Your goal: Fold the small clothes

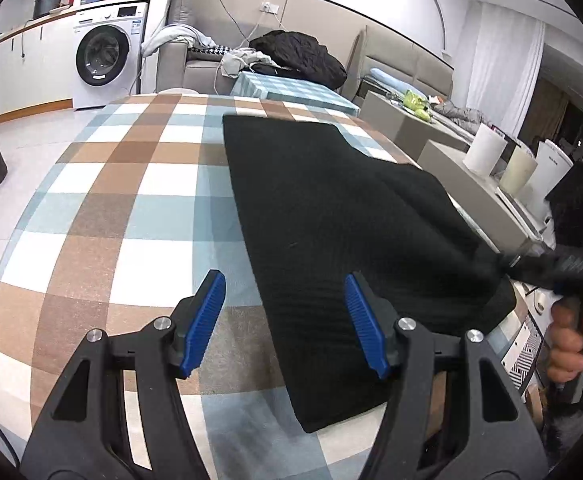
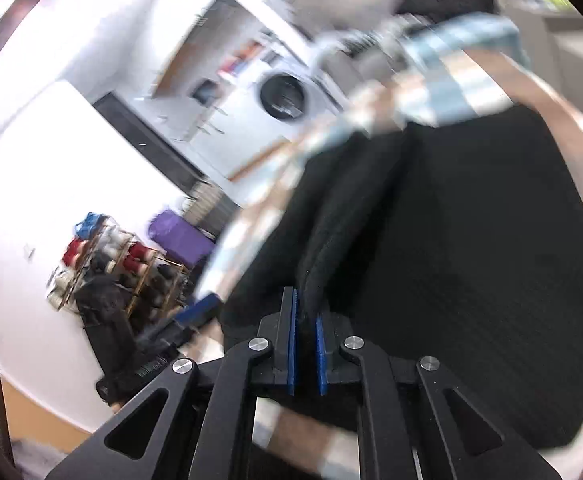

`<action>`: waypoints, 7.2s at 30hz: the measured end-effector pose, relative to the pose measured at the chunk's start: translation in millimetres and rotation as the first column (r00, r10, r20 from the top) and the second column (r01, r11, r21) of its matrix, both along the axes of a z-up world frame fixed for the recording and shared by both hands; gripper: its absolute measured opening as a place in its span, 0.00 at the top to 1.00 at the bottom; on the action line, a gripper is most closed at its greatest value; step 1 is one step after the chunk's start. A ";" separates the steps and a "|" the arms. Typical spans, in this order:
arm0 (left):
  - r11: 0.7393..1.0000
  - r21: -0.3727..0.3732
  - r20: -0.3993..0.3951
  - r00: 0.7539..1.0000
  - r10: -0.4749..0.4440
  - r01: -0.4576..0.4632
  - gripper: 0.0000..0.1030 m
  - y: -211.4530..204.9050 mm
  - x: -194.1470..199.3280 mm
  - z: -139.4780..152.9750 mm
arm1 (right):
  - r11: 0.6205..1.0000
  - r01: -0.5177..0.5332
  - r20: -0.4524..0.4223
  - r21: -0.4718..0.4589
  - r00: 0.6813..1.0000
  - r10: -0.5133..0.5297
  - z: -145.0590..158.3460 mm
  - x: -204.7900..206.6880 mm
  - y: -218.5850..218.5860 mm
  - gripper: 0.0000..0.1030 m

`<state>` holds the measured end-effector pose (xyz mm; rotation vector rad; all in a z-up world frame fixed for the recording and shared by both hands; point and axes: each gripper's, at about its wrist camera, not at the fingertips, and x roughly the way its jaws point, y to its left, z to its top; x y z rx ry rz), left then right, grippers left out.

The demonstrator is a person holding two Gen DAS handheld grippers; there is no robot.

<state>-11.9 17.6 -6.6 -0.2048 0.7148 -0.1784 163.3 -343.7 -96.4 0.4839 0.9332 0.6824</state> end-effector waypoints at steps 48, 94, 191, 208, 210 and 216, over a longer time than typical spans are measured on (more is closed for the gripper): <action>0.995 0.066 -0.114 0.991 -0.064 0.072 0.40 -14.8 6.2 -35.1 | 0.921 -0.246 0.114 -0.304 0.950 0.291 -34.8 -13.3 56.2 0.87; 0.993 0.053 -0.109 0.989 -0.096 0.103 0.40 -21.2 3.2 -34.2 | 0.956 -0.200 0.028 -0.216 0.977 0.211 -26.8 1.5 39.8 0.59; 0.996 0.029 -0.103 0.991 -0.081 0.085 0.37 -19.0 7.1 -37.0 | 0.983 0.043 0.001 -0.179 0.999 -0.044 -29.1 100.8 21.1 0.95; 0.999 -0.004 -0.137 0.989 -0.054 0.054 0.36 -12.7 18.3 -38.0 | 0.959 0.138 0.066 -0.248 0.990 -0.125 -16.5 48.8 -38.6 0.68; 0.998 -0.010 -0.143 0.988 -0.064 0.063 0.36 -14.7 22.0 -38.6 | 0.969 0.101 0.076 -0.226 0.993 -0.086 -16.1 32.7 -40.4 0.63; 0.998 0.005 -0.156 0.985 -0.067 0.068 0.36 -23.0 39.6 -40.2 | 0.960 0.078 0.102 -0.268 0.993 -0.052 -21.6 3.9 -41.8 0.59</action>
